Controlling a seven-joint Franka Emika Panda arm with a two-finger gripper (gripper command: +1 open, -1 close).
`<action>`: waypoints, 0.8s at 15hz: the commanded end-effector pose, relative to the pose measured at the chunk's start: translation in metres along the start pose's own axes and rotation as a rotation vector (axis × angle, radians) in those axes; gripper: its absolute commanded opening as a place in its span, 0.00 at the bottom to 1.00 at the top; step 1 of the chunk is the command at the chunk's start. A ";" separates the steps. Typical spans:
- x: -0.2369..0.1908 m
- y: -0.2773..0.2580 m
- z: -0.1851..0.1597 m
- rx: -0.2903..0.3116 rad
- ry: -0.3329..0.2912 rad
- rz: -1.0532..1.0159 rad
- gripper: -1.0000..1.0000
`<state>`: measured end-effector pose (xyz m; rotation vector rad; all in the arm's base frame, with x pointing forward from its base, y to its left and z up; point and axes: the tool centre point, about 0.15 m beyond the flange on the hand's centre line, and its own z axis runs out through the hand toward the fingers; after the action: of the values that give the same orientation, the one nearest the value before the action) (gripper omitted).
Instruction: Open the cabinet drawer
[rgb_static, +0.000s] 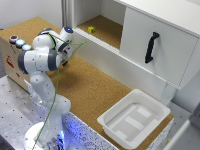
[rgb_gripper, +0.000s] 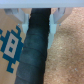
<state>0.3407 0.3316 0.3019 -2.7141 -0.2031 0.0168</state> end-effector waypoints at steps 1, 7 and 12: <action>-0.012 0.070 0.004 0.116 0.046 0.050 0.00; -0.014 0.121 -0.008 0.144 0.064 0.110 0.00; -0.011 0.159 -0.026 0.136 0.057 0.128 0.00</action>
<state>0.3433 0.2317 0.3013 -2.6829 -0.0220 -0.0127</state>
